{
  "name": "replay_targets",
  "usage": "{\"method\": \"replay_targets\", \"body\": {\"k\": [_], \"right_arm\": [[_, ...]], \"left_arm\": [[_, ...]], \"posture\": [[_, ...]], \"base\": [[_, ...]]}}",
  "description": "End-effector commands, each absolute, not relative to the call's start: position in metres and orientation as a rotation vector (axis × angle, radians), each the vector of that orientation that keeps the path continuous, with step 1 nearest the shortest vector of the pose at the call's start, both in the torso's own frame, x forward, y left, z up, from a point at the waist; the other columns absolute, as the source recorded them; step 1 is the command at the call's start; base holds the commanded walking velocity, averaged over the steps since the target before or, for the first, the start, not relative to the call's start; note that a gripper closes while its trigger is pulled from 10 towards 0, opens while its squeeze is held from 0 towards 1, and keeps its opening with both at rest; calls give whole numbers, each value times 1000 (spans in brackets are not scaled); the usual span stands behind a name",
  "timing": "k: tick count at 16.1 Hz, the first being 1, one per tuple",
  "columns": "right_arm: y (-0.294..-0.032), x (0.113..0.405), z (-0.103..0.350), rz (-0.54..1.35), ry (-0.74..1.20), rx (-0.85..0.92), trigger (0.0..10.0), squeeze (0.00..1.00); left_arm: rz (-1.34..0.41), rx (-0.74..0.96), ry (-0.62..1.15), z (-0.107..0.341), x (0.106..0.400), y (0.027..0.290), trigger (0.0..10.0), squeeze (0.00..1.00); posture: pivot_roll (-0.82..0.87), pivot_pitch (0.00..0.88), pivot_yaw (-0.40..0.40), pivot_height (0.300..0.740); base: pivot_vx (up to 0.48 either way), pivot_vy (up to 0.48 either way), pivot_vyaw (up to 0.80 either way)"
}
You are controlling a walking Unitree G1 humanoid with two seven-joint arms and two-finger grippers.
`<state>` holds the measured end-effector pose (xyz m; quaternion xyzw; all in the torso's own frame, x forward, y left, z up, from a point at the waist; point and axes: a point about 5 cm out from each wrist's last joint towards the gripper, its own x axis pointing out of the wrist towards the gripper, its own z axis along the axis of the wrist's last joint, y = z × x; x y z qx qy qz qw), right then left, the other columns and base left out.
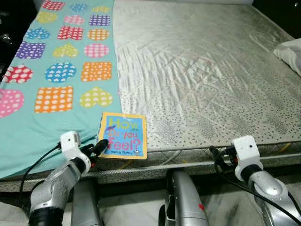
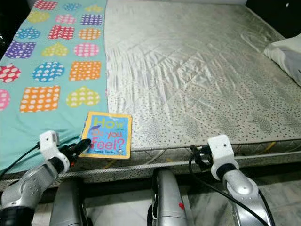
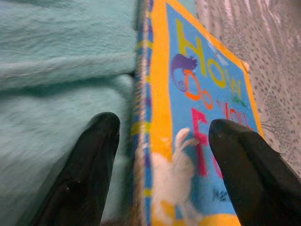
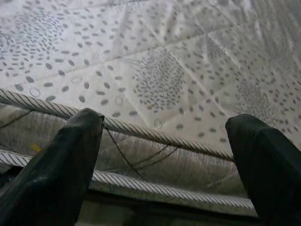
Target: Clean up the room
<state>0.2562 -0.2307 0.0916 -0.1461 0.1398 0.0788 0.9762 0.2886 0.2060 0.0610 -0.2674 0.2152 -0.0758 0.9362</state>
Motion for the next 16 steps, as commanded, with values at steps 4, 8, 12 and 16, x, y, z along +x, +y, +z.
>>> {"method": "replay_targets", "body": {"k": [4, 8, 12, 16], "right_arm": [[-234, 257, 96, 142, 275, -295, 10000, 0], [-236, 260, 99, 134, 262, -298, 10000, 0], [-233, 261, 98, 132, 255, -294, 10000, 0], [-228, 264, 98, 139, 245, -290, 10000, 0]], "left_arm": [[-257, -609, 527, 47, 292, 189, 10000, 0], [-373, -713, 637, 36, 285, 168, 0, 0], [-389, -775, 624, 39, 289, 170, 0, 0], [-367, -801, 592, 42, 294, 175, 0, 0]], "posture": [[-144, 137, -82, 519], [-153, 134, -75, 519], [-146, 126, -72, 519], [-138, 117, -74, 519]], "base": [[0, 0, 0], [0, 0, 0], [0, 0, 0], [0, 0, 0]]}}
